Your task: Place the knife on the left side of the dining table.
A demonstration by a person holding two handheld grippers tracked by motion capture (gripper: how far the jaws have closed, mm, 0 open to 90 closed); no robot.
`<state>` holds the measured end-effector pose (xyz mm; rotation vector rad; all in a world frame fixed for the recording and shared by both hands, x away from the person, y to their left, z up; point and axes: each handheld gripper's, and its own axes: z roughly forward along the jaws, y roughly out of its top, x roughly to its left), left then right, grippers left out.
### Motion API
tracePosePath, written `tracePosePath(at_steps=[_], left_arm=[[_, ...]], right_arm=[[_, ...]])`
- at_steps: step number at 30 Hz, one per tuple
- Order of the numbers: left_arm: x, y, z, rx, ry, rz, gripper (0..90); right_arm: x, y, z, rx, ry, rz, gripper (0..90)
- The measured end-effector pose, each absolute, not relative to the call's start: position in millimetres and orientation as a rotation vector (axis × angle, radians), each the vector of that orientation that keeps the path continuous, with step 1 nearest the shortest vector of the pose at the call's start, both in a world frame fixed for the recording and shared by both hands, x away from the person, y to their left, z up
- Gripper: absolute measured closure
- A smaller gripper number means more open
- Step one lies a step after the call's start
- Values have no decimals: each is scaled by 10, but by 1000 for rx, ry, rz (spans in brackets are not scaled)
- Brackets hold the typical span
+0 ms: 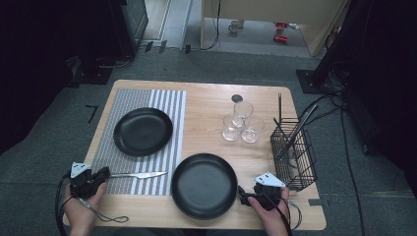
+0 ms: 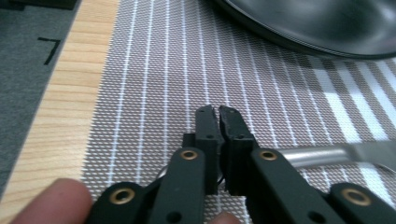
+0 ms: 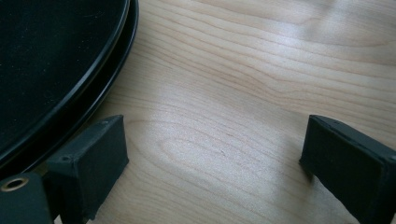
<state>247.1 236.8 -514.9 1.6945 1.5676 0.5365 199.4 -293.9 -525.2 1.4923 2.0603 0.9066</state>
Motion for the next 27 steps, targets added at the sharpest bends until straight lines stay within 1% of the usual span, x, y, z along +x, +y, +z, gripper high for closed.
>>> tracePosePath(at_steps=[2,10,16,20,25,27], left_arm=[[2484,2290,-5152,1707,1547,539,833],[2559,1920,-5166,1795,1450,506,848],[2496,1885,-5172,1802,1424,478,869],[2476,1886,-5175,1802,1416,475,862],[2476,1892,-5177,1797,1409,461,826],[2477,1895,-5177,1797,1409,458,826]], right_arm=[[1994,-2938,-5252,1492,2060,906,69],[1994,-2938,-5252,1492,2060,906,69],[1994,-2938,-5253,1492,2060,906,69],[1994,-2939,-5253,1492,2060,906,69],[1994,-2939,-5252,1492,2060,906,69],[1994,-2938,-5253,1492,2060,906,69]])
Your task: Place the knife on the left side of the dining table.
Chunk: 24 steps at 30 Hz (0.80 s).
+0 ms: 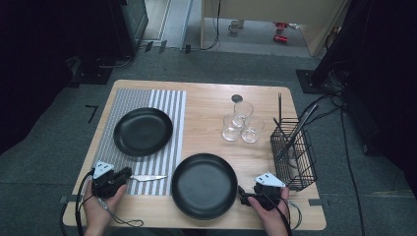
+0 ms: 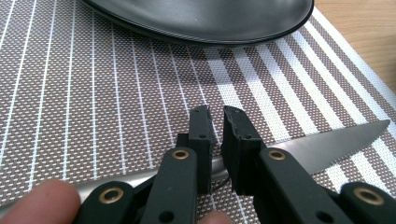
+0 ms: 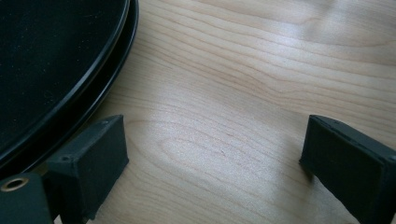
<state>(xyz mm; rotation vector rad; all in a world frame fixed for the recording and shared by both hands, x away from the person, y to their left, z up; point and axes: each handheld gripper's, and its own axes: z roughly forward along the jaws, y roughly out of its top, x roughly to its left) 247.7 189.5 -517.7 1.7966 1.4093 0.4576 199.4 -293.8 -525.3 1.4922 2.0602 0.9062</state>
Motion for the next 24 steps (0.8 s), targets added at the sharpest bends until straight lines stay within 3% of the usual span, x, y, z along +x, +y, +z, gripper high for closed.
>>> tracePosePath(at_steps=[5,8,16,22,24], left_arm=[[2478,1899,-5178,1793,1409,449,828],[2481,1909,-5177,1783,1397,434,781],[2452,1960,-5125,1696,1365,461,496],[2450,1974,-5045,1655,1411,470,171],[2439,1993,-5032,1657,1381,442,144]], right_arm=[[1994,-2938,-5253,1492,2060,906,69],[1994,-2938,-5253,1492,2061,906,69],[2004,-2929,-5255,1488,2074,905,46],[2004,-2929,-5255,1487,2074,905,46],[2005,-2929,-5255,1488,2074,905,45]])
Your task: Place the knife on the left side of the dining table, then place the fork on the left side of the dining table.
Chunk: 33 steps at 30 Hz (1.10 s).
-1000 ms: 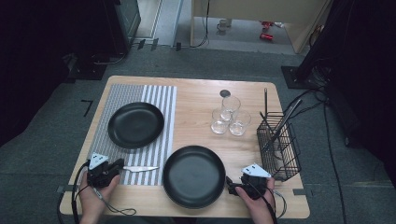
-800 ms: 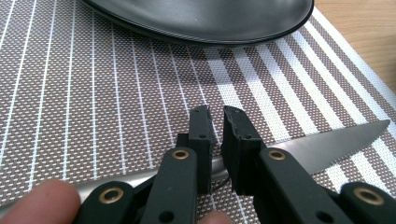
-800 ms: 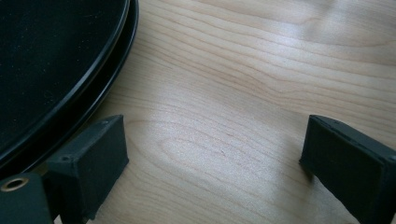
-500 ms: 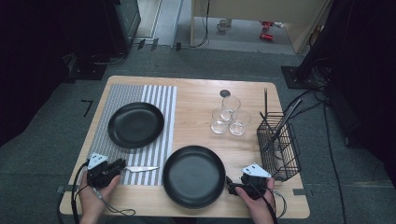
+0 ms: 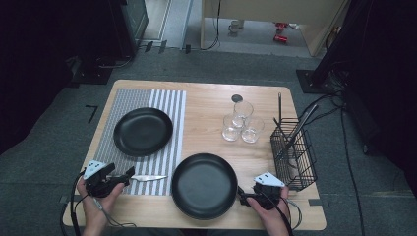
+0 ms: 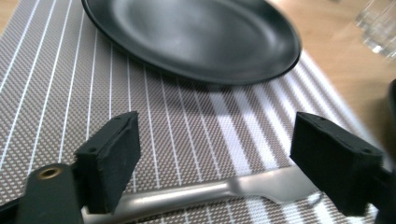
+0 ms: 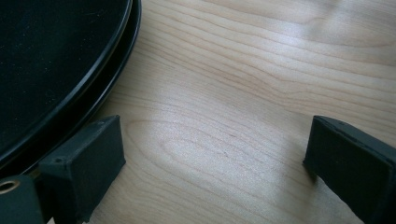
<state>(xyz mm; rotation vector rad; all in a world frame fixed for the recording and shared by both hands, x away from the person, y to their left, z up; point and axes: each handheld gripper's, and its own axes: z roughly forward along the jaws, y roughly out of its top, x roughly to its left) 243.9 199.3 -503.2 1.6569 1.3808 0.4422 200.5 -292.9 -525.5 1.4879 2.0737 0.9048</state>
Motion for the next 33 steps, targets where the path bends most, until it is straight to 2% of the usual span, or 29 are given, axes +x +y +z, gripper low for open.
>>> tracePosePath(at_steps=[2,6,11,33], left_arm=[[2433,1999,-5033,1653,1369,425,103],[2437,1989,-5036,1663,1376,408,103],[2456,1965,-5048,1682,1382,410,103],[2470,1900,-5102,1747,1391,400,104]], right_arm=[[2005,-2929,-5255,1488,2074,905,45],[2003,-2931,-5254,1490,2071,906,54],[1952,-2947,-5217,1508,2009,943,110],[1684,-2938,-4530,1375,1911,1066,130]])
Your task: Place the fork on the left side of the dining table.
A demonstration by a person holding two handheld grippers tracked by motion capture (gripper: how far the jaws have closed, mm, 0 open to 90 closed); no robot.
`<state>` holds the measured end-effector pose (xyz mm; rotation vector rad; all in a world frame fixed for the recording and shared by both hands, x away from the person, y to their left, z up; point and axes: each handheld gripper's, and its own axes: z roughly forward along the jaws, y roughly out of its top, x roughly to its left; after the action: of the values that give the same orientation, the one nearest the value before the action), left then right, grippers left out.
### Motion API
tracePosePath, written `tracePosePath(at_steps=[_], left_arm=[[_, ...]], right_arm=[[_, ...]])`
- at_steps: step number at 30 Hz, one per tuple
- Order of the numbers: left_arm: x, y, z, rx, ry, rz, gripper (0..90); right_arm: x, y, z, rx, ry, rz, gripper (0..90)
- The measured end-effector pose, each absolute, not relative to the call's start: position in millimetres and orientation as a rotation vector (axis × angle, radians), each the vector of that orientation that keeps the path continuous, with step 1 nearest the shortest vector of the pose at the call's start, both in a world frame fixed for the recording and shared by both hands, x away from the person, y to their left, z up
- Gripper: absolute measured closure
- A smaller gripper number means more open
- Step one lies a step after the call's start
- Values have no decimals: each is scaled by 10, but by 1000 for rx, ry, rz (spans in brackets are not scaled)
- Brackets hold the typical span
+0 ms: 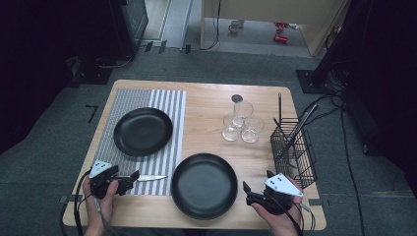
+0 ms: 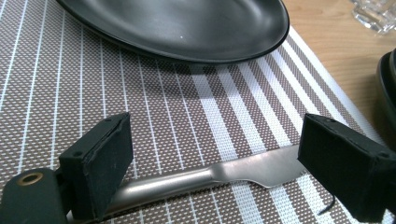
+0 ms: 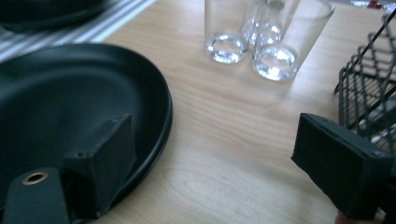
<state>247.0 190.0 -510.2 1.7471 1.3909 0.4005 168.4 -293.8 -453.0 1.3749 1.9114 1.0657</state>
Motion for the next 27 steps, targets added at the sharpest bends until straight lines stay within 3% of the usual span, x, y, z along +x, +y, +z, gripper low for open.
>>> tracePosePath(at_steps=[11,27], left_arm=[[2471,1898,-5113,1754,1401,395,104],[2471,1892,-5113,1766,1397,389,115]], right_arm=[[1735,-3002,-4135,1345,1783,1101,185],[2036,-3216,-3804,1362,1590,1012,368]])
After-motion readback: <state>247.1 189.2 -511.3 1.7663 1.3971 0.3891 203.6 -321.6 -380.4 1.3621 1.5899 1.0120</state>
